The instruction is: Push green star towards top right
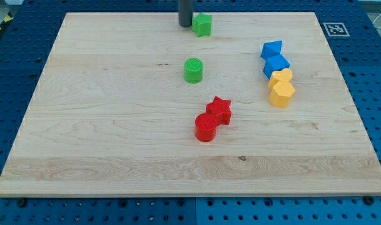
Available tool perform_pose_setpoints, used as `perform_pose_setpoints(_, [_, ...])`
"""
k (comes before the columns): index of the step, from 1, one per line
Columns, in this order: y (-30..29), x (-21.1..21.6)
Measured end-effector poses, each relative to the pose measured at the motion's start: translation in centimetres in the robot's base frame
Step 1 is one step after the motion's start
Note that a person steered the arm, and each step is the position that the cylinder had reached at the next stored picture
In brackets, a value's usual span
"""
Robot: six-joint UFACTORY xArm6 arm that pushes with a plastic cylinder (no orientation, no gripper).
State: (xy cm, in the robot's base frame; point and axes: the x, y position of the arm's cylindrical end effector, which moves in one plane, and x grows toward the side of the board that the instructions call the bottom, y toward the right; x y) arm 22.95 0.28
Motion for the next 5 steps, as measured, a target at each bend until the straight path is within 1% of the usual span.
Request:
perform_pose_setpoints(1, [4.7, 0.0])
perform_pose_setpoints(2, [5.0, 0.0])
perform_pose_setpoints(3, [2.7, 1.1])
perform_pose_setpoints(4, [2.5, 3.3])
perform_pose_setpoints(5, [5.2, 4.3])
